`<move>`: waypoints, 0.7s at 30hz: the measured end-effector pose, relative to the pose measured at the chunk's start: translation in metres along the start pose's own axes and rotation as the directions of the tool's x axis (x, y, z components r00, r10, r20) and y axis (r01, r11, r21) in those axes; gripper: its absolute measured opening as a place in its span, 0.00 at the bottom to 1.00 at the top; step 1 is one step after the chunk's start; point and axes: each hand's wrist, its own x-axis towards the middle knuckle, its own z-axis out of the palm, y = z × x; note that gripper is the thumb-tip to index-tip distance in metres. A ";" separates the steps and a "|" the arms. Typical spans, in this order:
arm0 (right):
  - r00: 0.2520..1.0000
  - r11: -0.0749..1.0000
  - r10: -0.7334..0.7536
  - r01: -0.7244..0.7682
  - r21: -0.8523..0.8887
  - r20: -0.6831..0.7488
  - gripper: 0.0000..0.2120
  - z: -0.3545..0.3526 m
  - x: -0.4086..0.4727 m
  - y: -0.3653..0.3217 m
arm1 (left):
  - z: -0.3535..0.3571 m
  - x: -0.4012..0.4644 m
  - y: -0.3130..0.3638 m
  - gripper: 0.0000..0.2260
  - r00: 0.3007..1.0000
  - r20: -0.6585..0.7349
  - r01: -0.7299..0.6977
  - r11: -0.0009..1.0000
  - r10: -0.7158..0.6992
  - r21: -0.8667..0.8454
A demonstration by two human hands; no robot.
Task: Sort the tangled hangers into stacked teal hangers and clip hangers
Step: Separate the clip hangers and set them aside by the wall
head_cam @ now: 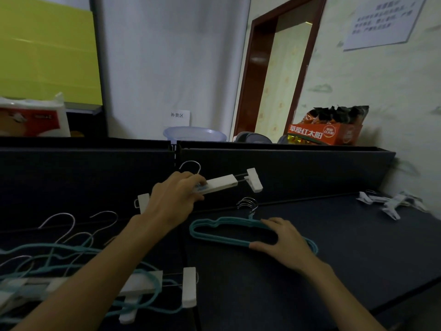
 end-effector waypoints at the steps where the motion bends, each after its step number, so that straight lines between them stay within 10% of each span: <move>1: 1.000 1.000 0.001 -0.001 0.008 -0.004 0.47 0.001 0.001 0.000 | 0.000 0.000 0.001 0.16 1.000 0.001 -0.007 1.000 0.007 -0.003; 8: 0.999 0.999 -0.027 0.028 -0.027 0.026 0.47 -0.003 0.000 -0.004 | 0.000 -0.008 0.002 0.15 1.000 0.014 -0.023 1.000 0.024 -0.008; 21: 0.941 0.987 0.065 -0.110 -0.118 -0.333 0.31 -0.035 -0.109 0.046 | 0.048 -0.003 0.088 0.17 0.958 0.173 -0.221 0.974 0.227 -0.053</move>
